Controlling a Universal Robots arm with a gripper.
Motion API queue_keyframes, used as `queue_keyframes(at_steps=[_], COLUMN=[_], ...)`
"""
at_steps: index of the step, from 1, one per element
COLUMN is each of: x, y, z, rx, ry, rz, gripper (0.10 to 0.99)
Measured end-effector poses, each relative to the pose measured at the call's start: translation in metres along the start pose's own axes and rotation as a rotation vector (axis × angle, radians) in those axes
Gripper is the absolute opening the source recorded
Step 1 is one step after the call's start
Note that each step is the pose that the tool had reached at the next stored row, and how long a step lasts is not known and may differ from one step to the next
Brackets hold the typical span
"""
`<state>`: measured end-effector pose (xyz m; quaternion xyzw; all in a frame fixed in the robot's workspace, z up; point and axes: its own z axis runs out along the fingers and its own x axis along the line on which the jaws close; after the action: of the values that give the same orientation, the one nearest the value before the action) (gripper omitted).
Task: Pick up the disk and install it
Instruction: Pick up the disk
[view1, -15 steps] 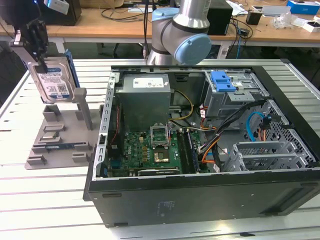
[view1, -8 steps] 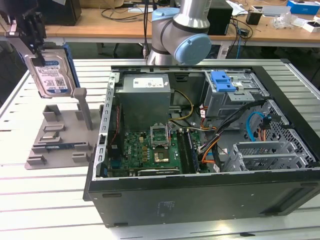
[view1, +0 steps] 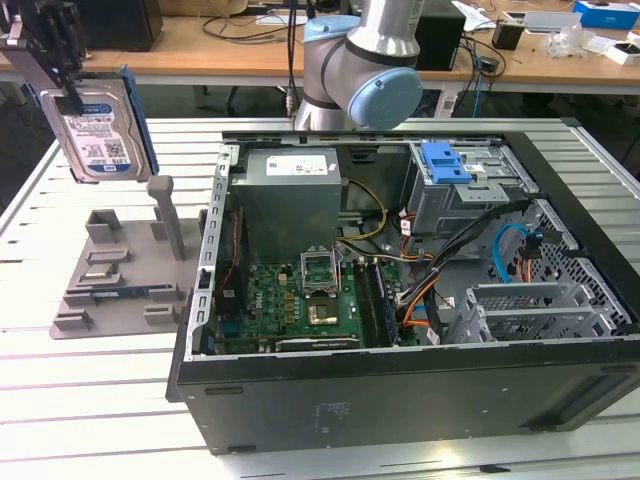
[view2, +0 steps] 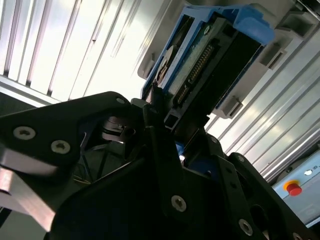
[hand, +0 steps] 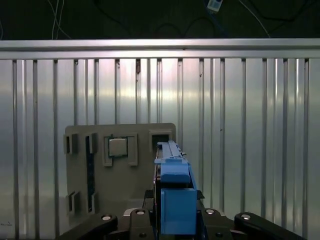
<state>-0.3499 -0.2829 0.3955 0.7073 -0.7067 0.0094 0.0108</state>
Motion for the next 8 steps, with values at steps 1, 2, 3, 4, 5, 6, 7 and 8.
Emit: queue_keyframes(at_steps=[1,2,3,4,5,6,7,8], x=[0.0000,0.0000,0.0000,0.0000,0.0000,0.0000,0.0000,0.0000], y=[0.0000,0.0000,0.0000,0.0000,0.0000,0.0000,0.0000,0.0000], z=[-0.0015,-0.0034,-0.0069,-0.0101,-0.0135,-0.0151,-0.0164,-0.0193], rx=[0.000,0.000,0.000,0.000,0.000,0.000,0.000,0.000], ry=[0.0000,0.0000,0.0000,0.0000,0.0000,0.0000,0.0000,0.0000], rz=[0.000,0.000,0.000,0.000,0.000,0.000,0.000,0.000], gripper=[0.365,0.365,0.365,0.365,0.365,0.365,0.365,0.365])
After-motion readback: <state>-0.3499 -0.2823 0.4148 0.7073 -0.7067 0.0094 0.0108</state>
